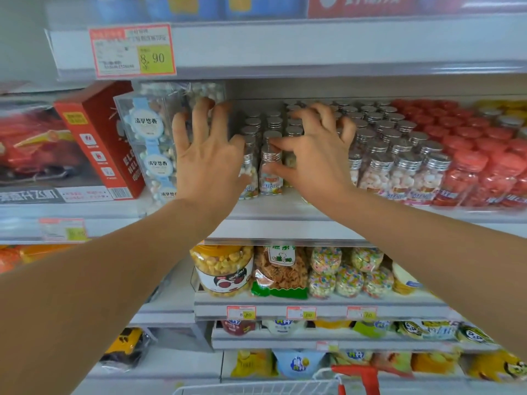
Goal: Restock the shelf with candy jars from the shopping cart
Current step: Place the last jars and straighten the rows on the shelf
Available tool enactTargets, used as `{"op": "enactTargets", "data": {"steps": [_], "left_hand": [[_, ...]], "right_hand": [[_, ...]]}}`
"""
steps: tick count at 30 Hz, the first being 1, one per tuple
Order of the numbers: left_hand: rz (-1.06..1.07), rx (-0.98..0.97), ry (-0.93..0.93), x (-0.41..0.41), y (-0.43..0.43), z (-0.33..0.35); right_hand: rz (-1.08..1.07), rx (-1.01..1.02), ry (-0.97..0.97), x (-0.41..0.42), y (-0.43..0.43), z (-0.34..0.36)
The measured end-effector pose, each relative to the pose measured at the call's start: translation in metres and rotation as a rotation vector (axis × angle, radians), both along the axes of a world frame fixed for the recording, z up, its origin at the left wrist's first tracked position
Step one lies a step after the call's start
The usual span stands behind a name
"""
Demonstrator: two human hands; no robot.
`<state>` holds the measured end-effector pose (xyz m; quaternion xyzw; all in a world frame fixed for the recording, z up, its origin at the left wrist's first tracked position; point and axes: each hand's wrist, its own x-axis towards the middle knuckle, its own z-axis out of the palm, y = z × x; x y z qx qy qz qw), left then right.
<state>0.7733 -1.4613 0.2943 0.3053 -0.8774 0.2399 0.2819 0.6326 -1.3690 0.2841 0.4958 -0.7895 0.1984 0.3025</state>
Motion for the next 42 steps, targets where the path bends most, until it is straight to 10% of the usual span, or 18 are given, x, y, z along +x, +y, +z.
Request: {"op": "enactTargets", "data": {"steps": [24,42], "left_hand": [[-0.476,0.313,0.152,0.067,0.062,-0.100],[-0.648,1.044,-0.767,0.161,0.096,-0.400]], "right_hand": [[0.412,-0.097,-0.171,0.068,0.082,-0.078],[-0.441,0.850,-0.967,0.240,0.204,-0.393]]}}
